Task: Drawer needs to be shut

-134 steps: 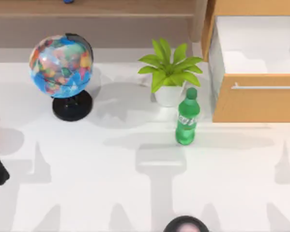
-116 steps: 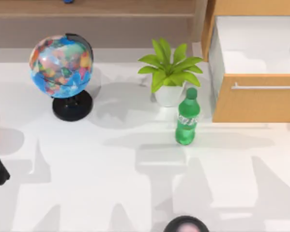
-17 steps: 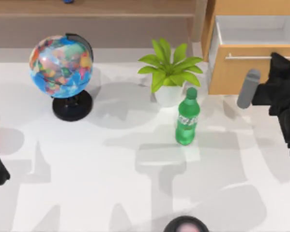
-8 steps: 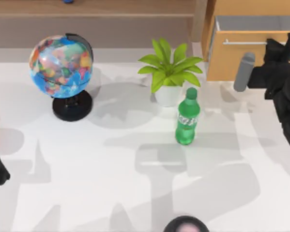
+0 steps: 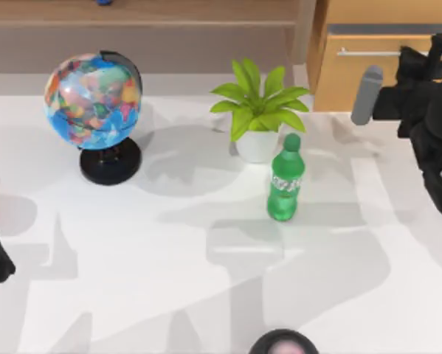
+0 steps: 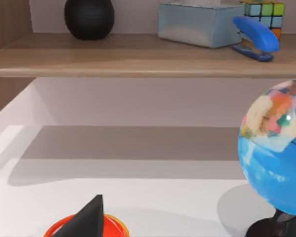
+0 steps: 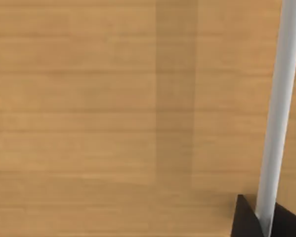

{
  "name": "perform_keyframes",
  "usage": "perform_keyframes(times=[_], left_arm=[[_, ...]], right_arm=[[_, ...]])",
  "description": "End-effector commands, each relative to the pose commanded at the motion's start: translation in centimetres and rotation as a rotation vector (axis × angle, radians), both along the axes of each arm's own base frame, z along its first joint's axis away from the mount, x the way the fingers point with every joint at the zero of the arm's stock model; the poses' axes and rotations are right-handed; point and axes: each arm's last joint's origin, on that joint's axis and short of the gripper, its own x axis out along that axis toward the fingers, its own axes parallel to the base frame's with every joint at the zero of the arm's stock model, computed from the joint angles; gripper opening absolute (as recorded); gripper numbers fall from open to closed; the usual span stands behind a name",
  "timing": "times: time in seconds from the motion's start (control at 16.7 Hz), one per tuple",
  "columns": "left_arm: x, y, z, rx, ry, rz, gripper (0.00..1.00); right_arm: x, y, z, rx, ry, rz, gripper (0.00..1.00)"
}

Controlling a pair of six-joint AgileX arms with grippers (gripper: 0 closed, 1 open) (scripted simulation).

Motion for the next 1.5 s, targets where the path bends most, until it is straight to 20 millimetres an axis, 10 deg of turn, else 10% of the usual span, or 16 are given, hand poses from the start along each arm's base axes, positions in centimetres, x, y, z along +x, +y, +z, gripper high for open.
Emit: perform_keyframes(times=[0.6, 1.38, 1.5], left_arm=[[0.0, 0.0, 0.0, 0.000, 0.000, 0.000, 1.00], [0.0, 0.0, 0.0, 0.000, 0.000, 0.000, 1.00], [0.0, 0.0, 0.0, 0.000, 0.000, 0.000, 1.00]], right_arm=[[3.7, -0.3, -0.1, 0.000, 0.008, -0.007, 0.00], [3.7, -0.3, -0.1, 0.000, 0.008, -0.007, 0.98], [3.7, -0.3, -0.1, 0.000, 0.008, -0.007, 1.00]])
